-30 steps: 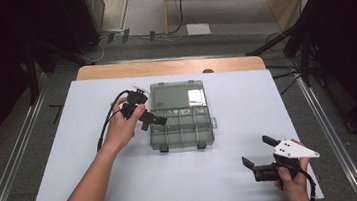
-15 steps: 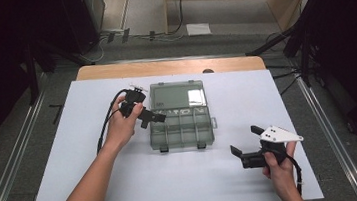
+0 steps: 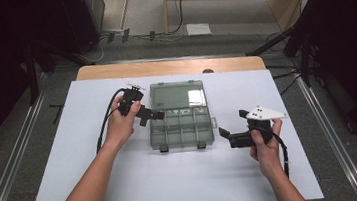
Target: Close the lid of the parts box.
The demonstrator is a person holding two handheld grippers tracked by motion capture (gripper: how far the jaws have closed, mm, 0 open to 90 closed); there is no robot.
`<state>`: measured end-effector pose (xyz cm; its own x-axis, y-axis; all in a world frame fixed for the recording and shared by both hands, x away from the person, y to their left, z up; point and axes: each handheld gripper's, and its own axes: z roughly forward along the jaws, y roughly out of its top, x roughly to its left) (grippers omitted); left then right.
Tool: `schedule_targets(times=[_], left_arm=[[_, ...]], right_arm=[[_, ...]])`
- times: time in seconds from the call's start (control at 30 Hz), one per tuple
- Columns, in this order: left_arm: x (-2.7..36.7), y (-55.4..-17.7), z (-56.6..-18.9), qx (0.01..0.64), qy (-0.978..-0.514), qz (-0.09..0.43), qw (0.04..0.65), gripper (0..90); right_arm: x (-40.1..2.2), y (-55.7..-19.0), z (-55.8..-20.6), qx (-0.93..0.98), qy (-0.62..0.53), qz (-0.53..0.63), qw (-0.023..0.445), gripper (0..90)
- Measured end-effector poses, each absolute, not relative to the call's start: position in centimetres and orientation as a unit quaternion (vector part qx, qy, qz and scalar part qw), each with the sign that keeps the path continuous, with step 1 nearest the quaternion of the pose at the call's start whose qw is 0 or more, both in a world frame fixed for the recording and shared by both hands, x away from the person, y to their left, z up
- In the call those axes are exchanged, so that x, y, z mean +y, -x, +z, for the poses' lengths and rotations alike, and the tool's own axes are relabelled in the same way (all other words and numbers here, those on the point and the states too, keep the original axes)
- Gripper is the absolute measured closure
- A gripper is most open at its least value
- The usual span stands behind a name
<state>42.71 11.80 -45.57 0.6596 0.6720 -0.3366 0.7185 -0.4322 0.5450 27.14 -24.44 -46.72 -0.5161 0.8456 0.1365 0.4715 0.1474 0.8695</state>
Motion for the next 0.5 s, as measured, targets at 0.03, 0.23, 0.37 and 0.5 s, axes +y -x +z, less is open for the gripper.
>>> schedule_targets(times=[0.03,0.23,0.37,0.5], left_arm=[[11.8,-42.8,-45.7,0.412,-0.845,-0.034,0.340,0.0],[12.0,-43.2,-46.1,0.417,-0.839,-0.037,0.347,0.0],[12.2,-43.5,-46.0,0.418,-0.836,-0.034,0.355,0.0],[12.2,-43.8,-46.0,0.416,-0.835,-0.030,0.358,0.0]], right_arm=[[-24.4,-27.5,-46.6,0.731,-0.452,0.471,0.199,0.0],[-23.7,-29.6,-46.2,0.735,-0.453,0.465,0.198,0.0],[-23.0,-31.0,-46.1,0.740,-0.451,0.460,0.193,0.0],[-22.5,-32.3,-45.9,0.741,-0.454,0.456,0.191,0.0]])
